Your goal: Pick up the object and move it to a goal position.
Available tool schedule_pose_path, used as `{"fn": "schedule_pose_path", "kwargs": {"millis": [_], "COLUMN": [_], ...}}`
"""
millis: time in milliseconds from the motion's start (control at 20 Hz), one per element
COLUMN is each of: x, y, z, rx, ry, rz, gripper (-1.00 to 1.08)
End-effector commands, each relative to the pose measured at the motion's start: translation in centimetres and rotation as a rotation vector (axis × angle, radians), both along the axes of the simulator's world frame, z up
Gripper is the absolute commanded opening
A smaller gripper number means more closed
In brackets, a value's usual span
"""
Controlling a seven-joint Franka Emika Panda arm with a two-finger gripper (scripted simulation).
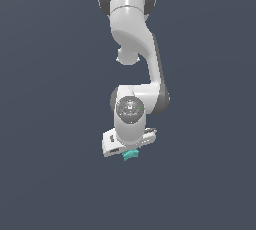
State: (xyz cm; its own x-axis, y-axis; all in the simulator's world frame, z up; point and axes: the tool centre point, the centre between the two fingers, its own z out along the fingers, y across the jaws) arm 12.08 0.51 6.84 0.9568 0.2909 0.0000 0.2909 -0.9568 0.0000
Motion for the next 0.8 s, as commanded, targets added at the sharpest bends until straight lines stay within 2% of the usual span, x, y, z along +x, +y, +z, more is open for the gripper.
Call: {"fn": "schedule_pose_path", "kwargs": {"millis": [0, 350, 750], "x": [0.8, 2.3, 2.8], "y": [-0.1, -0.3, -0.4], "z": [0.1, 0.3, 0.3], "rx": [0.000, 0.000, 0.000], "ry": [0.000, 0.000, 0.000], "rz": [0.000, 0.000, 0.000], "gripper": [-1.00, -1.00, -1.00]}}
